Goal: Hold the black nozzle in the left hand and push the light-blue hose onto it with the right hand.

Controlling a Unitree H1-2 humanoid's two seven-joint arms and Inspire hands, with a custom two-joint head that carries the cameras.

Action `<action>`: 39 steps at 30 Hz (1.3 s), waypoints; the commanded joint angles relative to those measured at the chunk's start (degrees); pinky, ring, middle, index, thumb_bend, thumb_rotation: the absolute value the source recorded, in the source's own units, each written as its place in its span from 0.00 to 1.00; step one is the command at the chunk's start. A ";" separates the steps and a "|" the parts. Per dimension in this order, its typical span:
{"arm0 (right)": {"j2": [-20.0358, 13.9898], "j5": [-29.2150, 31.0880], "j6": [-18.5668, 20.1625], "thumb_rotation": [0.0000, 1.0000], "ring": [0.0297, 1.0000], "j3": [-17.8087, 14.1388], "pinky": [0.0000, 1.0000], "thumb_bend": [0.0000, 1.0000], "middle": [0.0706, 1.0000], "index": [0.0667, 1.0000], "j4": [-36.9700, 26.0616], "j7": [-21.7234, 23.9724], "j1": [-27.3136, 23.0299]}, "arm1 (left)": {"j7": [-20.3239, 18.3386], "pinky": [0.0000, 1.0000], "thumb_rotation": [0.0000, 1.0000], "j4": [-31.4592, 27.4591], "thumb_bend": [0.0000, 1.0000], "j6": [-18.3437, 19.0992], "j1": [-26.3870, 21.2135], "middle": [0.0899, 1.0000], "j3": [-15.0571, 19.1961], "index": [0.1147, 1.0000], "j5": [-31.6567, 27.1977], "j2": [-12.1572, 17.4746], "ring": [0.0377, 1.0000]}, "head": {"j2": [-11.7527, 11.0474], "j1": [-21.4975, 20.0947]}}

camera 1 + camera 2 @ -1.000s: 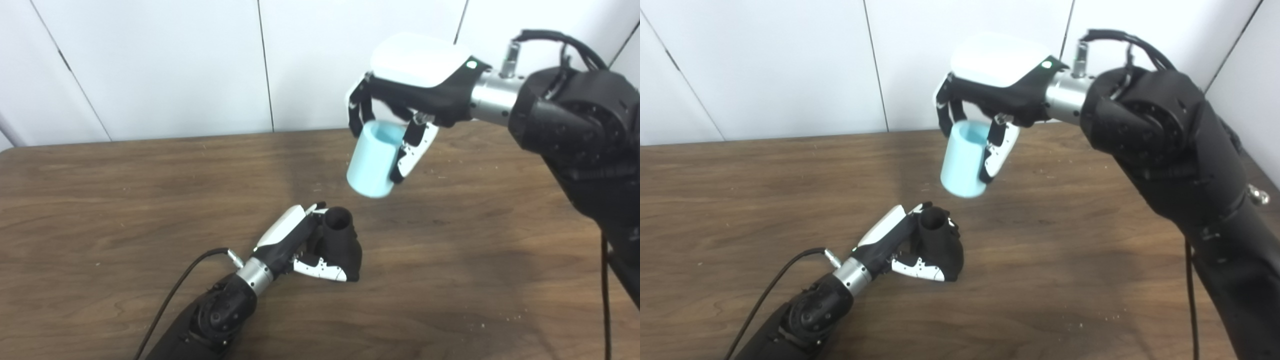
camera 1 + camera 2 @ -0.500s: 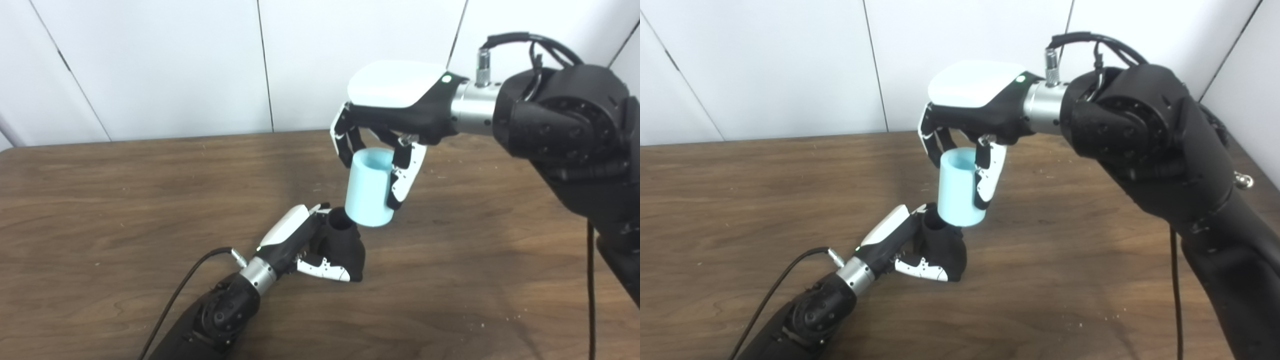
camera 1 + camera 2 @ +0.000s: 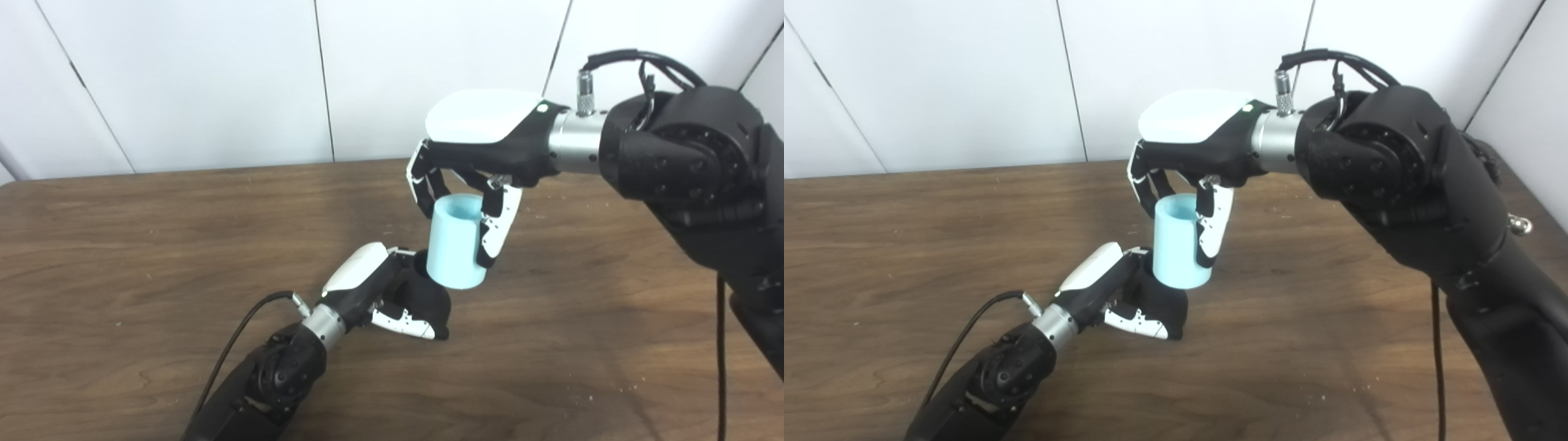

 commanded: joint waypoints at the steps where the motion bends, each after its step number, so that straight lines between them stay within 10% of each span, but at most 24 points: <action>1: 0.32 -0.49 -0.71 0.00 0.15 -2.69 0.10 0.53 0.43 0.44 -2.94 -3.41 -2.97 | -12.81 0.86 0.35 5.13 0.61 9.64 4.63 0.68 -5.33 0.33 -0.10 0.77 0.84 | 0.07 0.06; 25: 8.17 -2.32 -23.35 0.00 0.12 -12.52 0.08 0.53 0.43 0.44 0.30 -30.41 7.01 | -13.55 0.85 0.36 4.85 0.62 9.16 5.00 0.66 -5.29 0.32 -1.21 1.33 0.83 | 0.32 0.02; 39: 5.64 -10.94 -19.00 0.00 0.12 -10.32 0.07 0.53 0.40 0.43 -2.74 -17.96 4.00 | -13.39 0.85 0.36 5.45 0.62 8.32 4.98 0.67 -5.12 0.33 -1.45 1.20 0.83 | 0.60 -0.19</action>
